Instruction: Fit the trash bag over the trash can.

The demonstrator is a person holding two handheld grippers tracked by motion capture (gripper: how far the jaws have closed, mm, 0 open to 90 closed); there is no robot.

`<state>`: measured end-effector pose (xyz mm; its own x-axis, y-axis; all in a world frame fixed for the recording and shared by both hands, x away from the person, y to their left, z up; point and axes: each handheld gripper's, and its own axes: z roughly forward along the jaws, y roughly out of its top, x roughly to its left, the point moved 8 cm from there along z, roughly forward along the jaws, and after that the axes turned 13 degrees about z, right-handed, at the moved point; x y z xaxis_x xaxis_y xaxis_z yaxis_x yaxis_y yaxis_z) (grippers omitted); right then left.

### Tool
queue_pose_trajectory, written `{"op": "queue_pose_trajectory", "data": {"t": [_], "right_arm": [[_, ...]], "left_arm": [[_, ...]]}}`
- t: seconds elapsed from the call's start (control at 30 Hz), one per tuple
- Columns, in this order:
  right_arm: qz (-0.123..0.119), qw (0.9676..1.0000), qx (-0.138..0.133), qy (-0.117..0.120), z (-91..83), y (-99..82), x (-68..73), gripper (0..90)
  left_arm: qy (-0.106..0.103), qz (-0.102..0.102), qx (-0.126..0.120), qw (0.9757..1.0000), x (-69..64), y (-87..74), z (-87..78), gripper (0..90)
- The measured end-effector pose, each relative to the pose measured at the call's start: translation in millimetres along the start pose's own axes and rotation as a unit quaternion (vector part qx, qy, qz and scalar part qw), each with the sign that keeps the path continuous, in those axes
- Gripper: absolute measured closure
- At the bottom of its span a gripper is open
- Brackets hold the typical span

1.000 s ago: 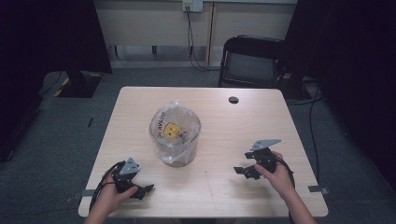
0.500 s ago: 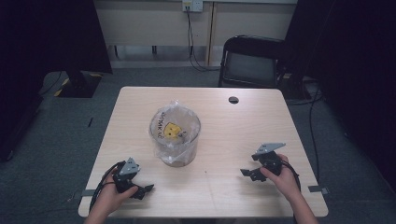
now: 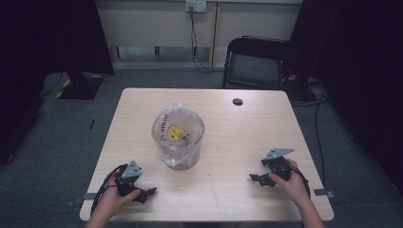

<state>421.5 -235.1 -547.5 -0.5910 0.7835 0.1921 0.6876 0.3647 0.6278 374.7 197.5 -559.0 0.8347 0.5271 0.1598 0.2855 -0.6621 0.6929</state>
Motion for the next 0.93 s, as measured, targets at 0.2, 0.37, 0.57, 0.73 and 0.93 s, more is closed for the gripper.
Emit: {"op": "queue_pose_trajectory", "data": {"t": [0.2, 0.37, 0.57, 0.73, 0.93], "right_arm": [[0.0, 0.9998, -0.018, -0.008, -1.5, -3.1, -9.6, 15.9], [-0.01, 0.9991, -0.038, -0.014, -0.7, -5.0, -14.0, 13.3], [-0.012, 0.9983, -0.056, -0.009, -0.3, -6.3, -15.5, 12.9], [-0.012, 0.9983, -0.056, -0.01, -0.2, -6.2, -15.6, 12.8], [-0.012, 0.9983, -0.057, -0.01, -0.2, -6.2, -15.6, 12.8]], "left_arm": [[0.0, 0.0, 0.0, 1.0, 0.0, 0.0, 0.0, 0.0], [0.0, 0.0, 0.0, 1.0, 0.0, 0.0, 0.0, 0.0], [0.0, 0.0, 0.0, 1.0, 0.0, 0.0, 0.0, 0.0], [-0.001, 0.003, 0.001, 1.0, 0.4, -0.1, 0.0, 0.0], [-0.001, 0.004, 0.002, 1.0, 0.4, -0.1, -0.1, 0.0]]}}
